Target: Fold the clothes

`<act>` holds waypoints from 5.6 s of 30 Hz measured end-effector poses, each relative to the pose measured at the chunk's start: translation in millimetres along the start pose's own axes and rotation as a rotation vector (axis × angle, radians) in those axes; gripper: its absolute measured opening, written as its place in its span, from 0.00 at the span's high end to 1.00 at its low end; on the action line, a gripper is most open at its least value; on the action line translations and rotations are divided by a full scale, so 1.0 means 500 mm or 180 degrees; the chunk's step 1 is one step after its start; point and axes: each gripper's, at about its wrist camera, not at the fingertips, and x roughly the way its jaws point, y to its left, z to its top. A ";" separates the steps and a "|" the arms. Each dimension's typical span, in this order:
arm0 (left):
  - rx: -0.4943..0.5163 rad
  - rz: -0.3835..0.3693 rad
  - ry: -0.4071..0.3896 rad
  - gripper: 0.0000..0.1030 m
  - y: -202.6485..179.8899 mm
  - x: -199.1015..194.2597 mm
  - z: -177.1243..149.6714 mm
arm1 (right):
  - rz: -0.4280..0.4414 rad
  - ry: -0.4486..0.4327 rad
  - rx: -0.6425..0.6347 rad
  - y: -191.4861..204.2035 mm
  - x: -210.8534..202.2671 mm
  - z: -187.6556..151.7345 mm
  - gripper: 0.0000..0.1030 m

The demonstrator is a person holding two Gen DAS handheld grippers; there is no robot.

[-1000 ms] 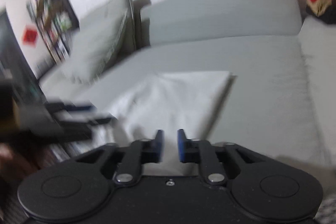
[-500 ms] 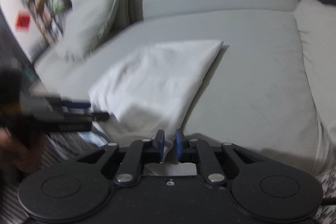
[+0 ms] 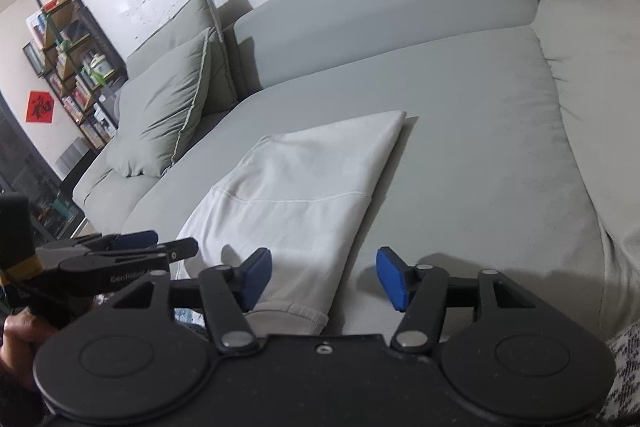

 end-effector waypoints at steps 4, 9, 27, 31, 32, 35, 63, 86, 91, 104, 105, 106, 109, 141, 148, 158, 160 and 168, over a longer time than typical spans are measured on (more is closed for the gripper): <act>-0.0018 -0.0011 0.0008 0.30 0.000 0.000 0.001 | -0.0001 -0.0020 0.0116 -0.010 0.004 0.003 0.37; -0.0070 -0.0029 0.0005 0.30 0.006 0.002 0.004 | -0.0005 -0.0032 0.0201 -0.015 0.008 0.004 0.32; -0.1280 -0.0975 0.0444 0.37 0.226 0.109 0.097 | 0.0281 0.0021 0.1108 -0.096 0.029 0.020 0.25; -0.1291 -0.1166 0.0822 0.35 0.235 0.183 0.113 | 0.0679 0.0191 0.1420 -0.113 0.063 0.030 0.30; -0.1295 -0.1217 0.0887 0.35 0.235 0.198 0.114 | 0.0763 0.0240 0.1489 -0.117 0.072 0.032 0.32; -0.1465 -0.1602 0.1013 0.35 0.244 0.235 0.112 | 0.0750 0.0310 0.1538 -0.125 0.095 0.047 0.39; -0.0672 -0.2071 0.0928 0.82 0.074 0.420 0.239 | -0.0017 0.0071 0.1616 -0.157 0.314 0.144 0.97; 0.0092 -0.2235 -0.1731 0.85 -0.241 -0.297 0.300 | -0.0465 -0.2168 0.0730 -0.072 -0.447 0.146 0.96; 0.0275 -0.2585 -0.1812 0.85 -0.369 -0.339 0.315 | -0.0807 -0.2409 0.0718 -0.124 -0.563 0.137 0.96; 0.0693 -0.2584 -0.0848 0.77 -0.709 -0.068 0.444 | -0.1636 -0.2024 0.1249 -0.449 -0.500 0.233 0.96; 0.0775 -0.2442 -0.0824 0.70 -0.732 -0.036 0.458 | -0.1711 -0.1950 0.1285 -0.482 -0.479 0.248 0.96; 0.0837 -0.2228 -0.0815 0.69 -0.749 -0.004 0.471 | -0.1785 -0.1876 0.1321 -0.514 -0.459 0.264 0.95; 0.0805 -0.1277 -0.0856 0.69 -0.752 0.062 0.500 | -0.2054 -0.1619 0.1464 -0.600 -0.429 0.286 0.74; 0.1198 -0.1761 0.0593 0.38 -0.707 -0.017 0.182 | -0.2216 -0.0228 0.0998 -0.342 -0.385 0.063 0.71; 0.1174 -0.1686 0.1008 0.31 -0.641 -0.069 0.157 | -0.1917 0.0149 0.1300 -0.281 -0.432 0.029 0.59; 0.1164 -0.1851 0.0468 0.06 -0.558 -0.241 0.196 | -0.1950 -0.0240 0.1308 -0.158 -0.571 0.112 0.06; 0.1141 -0.1844 0.0403 0.04 -0.553 -0.257 0.207 | -0.1919 -0.0250 0.1293 -0.135 -0.588 0.125 0.03; 0.1006 -0.1890 0.0291 0.01 -0.511 -0.323 0.236 | -0.2073 -0.0302 0.1141 -0.057 -0.635 0.170 0.00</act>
